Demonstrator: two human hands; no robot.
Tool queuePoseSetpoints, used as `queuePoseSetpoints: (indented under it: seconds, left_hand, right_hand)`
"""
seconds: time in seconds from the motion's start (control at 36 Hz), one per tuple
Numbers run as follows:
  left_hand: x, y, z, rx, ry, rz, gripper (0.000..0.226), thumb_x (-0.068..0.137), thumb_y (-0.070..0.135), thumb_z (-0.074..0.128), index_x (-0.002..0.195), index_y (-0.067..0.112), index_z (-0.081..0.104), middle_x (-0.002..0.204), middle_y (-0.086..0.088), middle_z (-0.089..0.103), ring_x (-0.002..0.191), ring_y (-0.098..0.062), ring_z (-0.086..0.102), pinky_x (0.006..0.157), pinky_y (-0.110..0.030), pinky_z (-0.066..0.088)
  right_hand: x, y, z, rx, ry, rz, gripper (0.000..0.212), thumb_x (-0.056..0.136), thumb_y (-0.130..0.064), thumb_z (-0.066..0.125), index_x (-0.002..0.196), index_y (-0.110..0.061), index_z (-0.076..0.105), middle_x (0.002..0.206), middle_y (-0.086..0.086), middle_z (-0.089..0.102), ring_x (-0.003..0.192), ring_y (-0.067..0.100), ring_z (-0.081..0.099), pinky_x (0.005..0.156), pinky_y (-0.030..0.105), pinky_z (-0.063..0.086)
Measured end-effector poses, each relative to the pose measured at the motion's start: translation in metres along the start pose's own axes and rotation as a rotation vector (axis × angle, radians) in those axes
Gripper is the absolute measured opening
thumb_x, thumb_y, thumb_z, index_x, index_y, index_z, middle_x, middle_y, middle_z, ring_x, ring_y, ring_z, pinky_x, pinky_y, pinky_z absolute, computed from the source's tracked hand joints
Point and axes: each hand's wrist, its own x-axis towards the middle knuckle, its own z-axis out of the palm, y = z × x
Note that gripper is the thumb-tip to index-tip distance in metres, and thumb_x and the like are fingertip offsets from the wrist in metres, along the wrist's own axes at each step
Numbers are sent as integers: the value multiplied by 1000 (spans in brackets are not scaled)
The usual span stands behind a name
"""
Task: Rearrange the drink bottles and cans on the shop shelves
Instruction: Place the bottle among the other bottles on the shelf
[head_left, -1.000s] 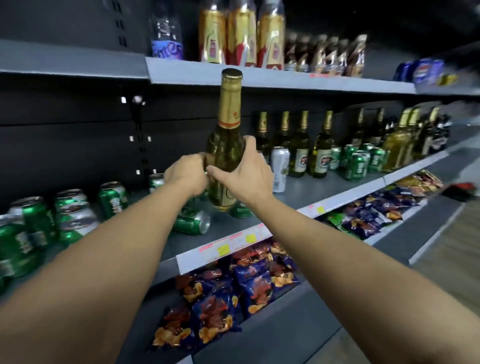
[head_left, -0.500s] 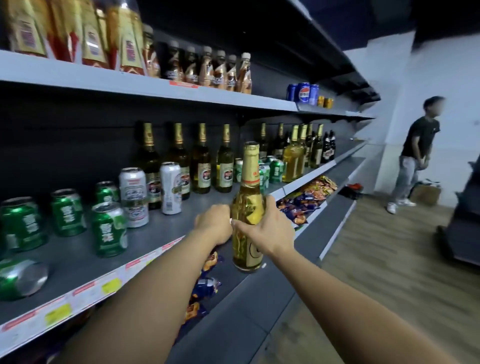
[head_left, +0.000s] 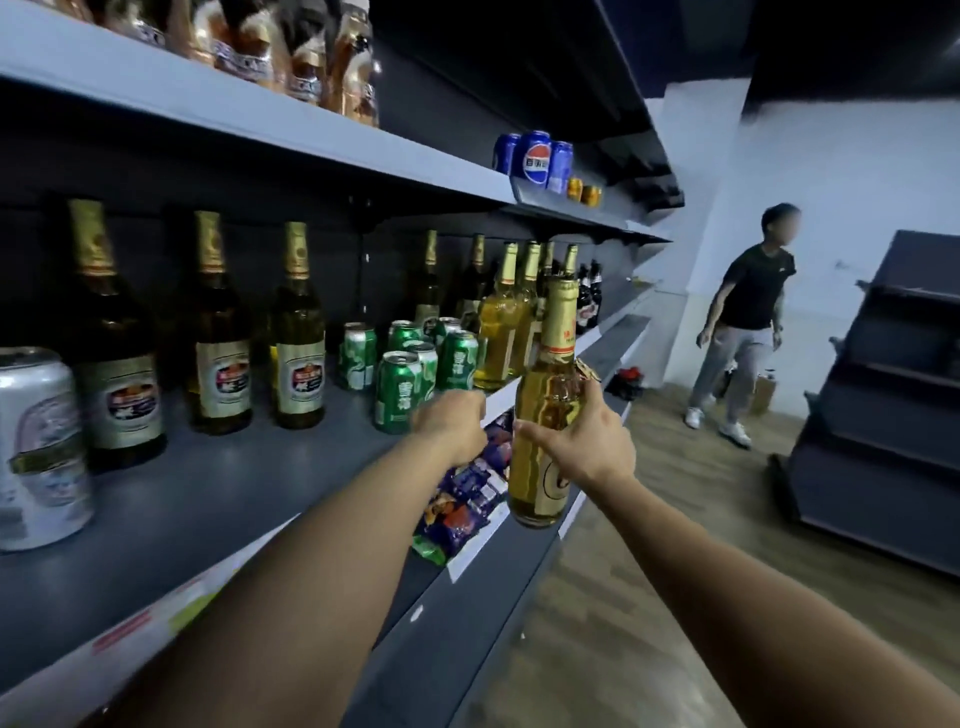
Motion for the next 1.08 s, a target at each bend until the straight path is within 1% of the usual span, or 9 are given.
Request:
queuePoseSetpoints:
  seconds: [0.17,0.33,0.44,0.56,0.61,0.69,0.83,0.97,1.08]
  left_hand:
    - [81,36,46,27,-54,64,38,88,12,54,124,23,50,125,-2,58,111,-26,55,88,-39,50]
    - [160,78,93,-147,-210,72,76,78,15,63,142,32,27,130,-4,55,113,-29,55,89,-43,52]
    - [211,106,129,-379,-277,43,100,74,21,79,148,34,14,135,-1,49,122,-23,50,95,-30,43]
    - [268,140,168,-547,-182,-37,116,59,47,85,147,34,12,135,-1,52,125,-23,48,103,-40,42]
    - [298,157,184,-634,-80,-121,109,56,48,85,143,31,21,124,1,58,115,-22,55,94,-39,48]
    - [340,182,201,-637,104,-205,75,62,39,82,124,28,43,110,2,64,101,-23,60,82,-35,51]
    - [399,194,209,-545,287,-343,45,76,41,70,115,27,52,104,-2,67,97,-29,63,77,-35,53]
    - [451,184,207,-550,435,-423,39,79,45,66,113,31,53,99,1,67,93,-25,63,72,-32,51]
    - [487,169,204,-507,515,-513,40,81,47,62,117,35,47,102,4,63,95,-23,61,69,-29,45]
  right_hand:
    - [83,48,2,31,37,48,75,69,-61,74,120,-17,42,120,7,62,111,32,57,80,37,45]
    - [165,105,11,68,55,69,74,68,-62,74,117,-15,43,119,9,61,110,33,57,80,38,46]
    - [227,147,19,79,55,34,70,69,-62,74,112,-16,44,110,7,63,103,32,59,76,37,46]
    - [294,184,26,103,25,-18,70,67,-61,75,113,-16,46,109,7,64,103,30,59,77,37,47]
    - [327,200,31,121,-6,-47,69,68,-59,75,114,-16,46,111,7,63,104,31,59,81,39,49]
    - [373,216,40,147,-46,-92,69,68,-57,76,114,-16,46,110,7,62,105,30,57,81,39,47]
    - [438,230,61,221,-105,-139,73,70,-58,75,122,-20,41,117,6,62,108,29,58,81,36,46]
    - [495,224,90,354,-149,-244,85,66,-57,79,128,-20,34,118,5,63,108,27,60,86,40,51]
    - [532,210,114,409,-179,-346,79,68,-52,79,127,-19,38,110,0,64,103,23,62,84,36,50]
